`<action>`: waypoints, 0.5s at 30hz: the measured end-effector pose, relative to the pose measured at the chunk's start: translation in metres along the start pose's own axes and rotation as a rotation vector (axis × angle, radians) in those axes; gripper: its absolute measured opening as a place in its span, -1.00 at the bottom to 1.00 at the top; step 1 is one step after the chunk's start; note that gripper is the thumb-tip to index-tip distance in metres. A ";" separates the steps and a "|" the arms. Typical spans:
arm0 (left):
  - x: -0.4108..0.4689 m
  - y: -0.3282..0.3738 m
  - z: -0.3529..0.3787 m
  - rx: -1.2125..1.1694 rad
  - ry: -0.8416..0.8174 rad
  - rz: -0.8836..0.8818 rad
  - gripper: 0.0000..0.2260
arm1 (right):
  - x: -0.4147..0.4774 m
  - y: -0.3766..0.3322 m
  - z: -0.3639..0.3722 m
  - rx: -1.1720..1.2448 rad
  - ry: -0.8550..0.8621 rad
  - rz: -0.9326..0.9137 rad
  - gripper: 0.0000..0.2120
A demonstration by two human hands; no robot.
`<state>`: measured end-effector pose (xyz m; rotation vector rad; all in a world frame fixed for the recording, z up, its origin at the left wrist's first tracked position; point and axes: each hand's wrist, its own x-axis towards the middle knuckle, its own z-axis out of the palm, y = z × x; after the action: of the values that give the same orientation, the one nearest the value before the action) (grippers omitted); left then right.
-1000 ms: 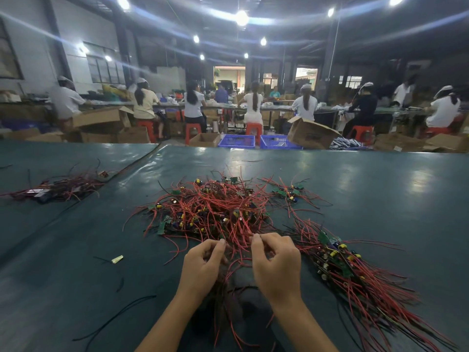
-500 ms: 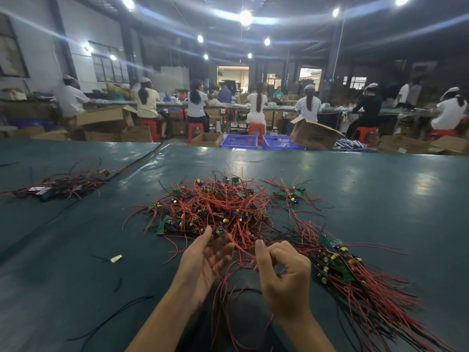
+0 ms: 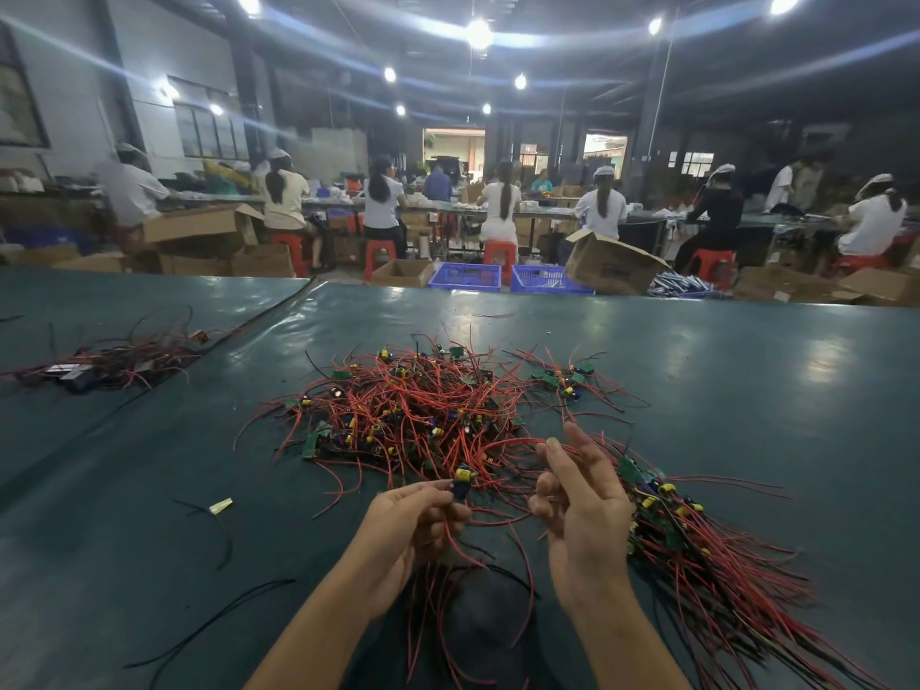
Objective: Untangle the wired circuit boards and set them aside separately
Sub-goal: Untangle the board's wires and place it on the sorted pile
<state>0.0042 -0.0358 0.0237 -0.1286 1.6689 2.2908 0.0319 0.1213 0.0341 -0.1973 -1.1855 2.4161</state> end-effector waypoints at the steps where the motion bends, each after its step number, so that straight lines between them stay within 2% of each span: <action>1: 0.000 0.000 0.000 -0.002 -0.006 -0.014 -0.87 | 0.000 0.000 0.001 0.006 0.002 0.026 -0.44; 4: -0.001 0.000 0.001 -0.025 -0.036 -0.066 -0.90 | -0.001 0.000 0.001 0.059 0.017 0.093 -0.18; 5: -0.001 0.001 0.001 -0.034 -0.044 -0.087 -0.93 | -0.001 0.000 0.000 0.080 0.026 0.112 -0.19; 7: -0.002 0.001 0.002 -0.047 -0.052 -0.133 -0.94 | 0.000 0.000 -0.001 0.091 0.024 0.162 -0.33; 10: -0.004 0.002 0.001 -0.088 -0.079 -0.206 -0.77 | 0.001 0.003 -0.003 0.092 0.008 0.256 -0.50; 15: -0.005 0.006 0.001 -0.217 -0.092 -0.269 -0.70 | -0.001 0.008 -0.002 0.112 0.018 0.334 -0.54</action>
<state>0.0075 -0.0378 0.0306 -0.2730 1.2693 2.2278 0.0309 0.1184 0.0268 -0.4100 -1.0760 2.7521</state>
